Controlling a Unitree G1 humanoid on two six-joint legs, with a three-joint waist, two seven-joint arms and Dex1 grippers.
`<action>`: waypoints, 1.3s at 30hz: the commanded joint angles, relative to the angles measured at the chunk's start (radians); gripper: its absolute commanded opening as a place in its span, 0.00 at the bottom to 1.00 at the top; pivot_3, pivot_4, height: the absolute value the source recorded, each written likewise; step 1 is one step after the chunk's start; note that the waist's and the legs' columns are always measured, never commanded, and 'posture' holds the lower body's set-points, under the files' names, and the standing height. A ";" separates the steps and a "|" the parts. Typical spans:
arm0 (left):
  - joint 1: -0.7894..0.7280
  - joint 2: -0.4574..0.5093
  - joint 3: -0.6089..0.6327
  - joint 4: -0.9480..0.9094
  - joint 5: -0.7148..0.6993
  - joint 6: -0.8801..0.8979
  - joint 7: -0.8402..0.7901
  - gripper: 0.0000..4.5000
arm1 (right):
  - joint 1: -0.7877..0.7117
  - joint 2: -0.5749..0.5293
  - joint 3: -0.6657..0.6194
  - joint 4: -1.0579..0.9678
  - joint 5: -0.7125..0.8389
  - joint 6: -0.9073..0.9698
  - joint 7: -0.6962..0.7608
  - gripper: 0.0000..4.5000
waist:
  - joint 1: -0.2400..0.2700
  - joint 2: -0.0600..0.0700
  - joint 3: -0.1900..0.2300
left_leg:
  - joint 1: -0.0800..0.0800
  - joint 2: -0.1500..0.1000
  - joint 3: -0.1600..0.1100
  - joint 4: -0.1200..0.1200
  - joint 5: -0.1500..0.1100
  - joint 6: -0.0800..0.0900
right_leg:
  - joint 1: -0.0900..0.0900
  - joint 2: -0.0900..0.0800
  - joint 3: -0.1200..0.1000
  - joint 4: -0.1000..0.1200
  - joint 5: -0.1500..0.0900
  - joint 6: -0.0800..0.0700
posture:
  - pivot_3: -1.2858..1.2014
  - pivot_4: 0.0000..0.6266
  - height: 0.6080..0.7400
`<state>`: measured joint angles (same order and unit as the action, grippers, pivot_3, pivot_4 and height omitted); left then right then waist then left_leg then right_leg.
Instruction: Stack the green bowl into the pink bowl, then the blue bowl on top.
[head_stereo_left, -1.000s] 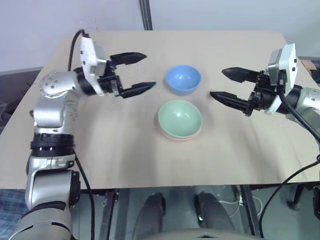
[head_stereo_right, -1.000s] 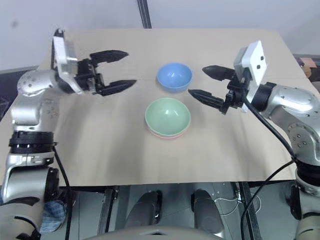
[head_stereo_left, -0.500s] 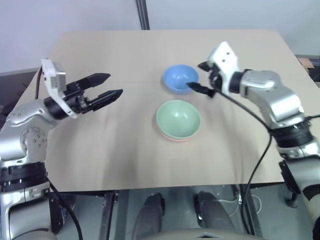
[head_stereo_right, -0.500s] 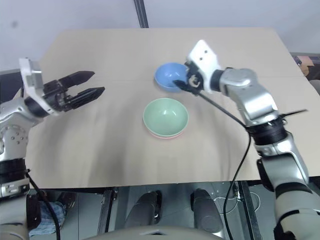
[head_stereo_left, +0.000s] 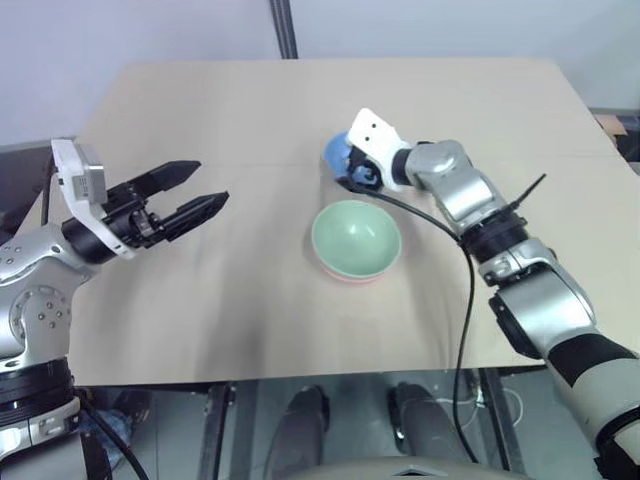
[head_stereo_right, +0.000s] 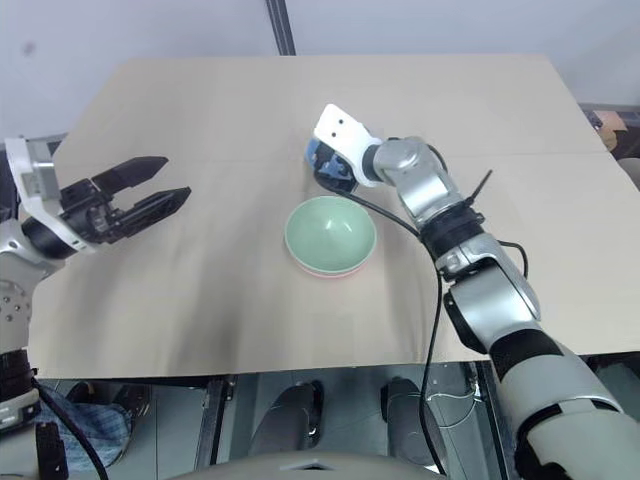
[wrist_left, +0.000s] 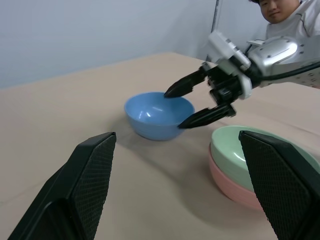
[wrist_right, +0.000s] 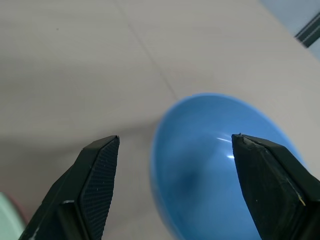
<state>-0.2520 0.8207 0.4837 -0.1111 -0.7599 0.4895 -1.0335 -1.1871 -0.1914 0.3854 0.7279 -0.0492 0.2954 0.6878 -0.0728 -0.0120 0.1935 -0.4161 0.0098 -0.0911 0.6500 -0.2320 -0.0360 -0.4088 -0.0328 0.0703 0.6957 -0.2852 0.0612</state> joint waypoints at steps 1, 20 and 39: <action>0.027 0.015 0.053 -0.050 -0.026 0.000 0.006 0.92 | -0.053 0.039 -0.009 0.079 -0.037 -0.047 -0.012 0.84 | 0.000 0.000 0.000 | 0.000 0.000 0.000 0.000 0.000 0.000 | 0.000 0.000 0.000 0.000 0.000 0.000 | 0.52 0.24 1.00; 0.081 0.023 0.044 -0.081 -0.022 -0.010 -0.009 0.94 | -0.093 0.108 -0.040 0.310 -0.149 -0.190 -0.084 0.01 | -0.009 0.000 0.000 | 0.000 0.000 0.000 -0.001 0.000 0.000 | 0.000 0.000 0.001 0.000 0.000 0.000 | 0.52 0.24 1.00; -0.008 0.017 -0.059 -0.013 0.004 -0.040 -0.121 0.94 | 0.190 -0.242 -0.050 -0.902 0.087 0.392 0.369 0.01 | 0.003 0.000 0.000 | 0.000 0.000 0.000 -0.001 -0.001 0.001 | 0.000 0.000 0.000 0.000 0.000 0.000 | 0.52 0.24 1.00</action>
<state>-0.2380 0.8242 0.4295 -0.1276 -0.7636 0.4718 -1.1393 -0.9974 -0.4238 0.3306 -0.0518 -0.0031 0.6315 1.0197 -0.0696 -0.0117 0.1936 -0.4161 0.0099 -0.0916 0.6493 -0.2327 -0.0348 -0.4091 -0.0327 0.0702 0.6962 -0.2852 0.0612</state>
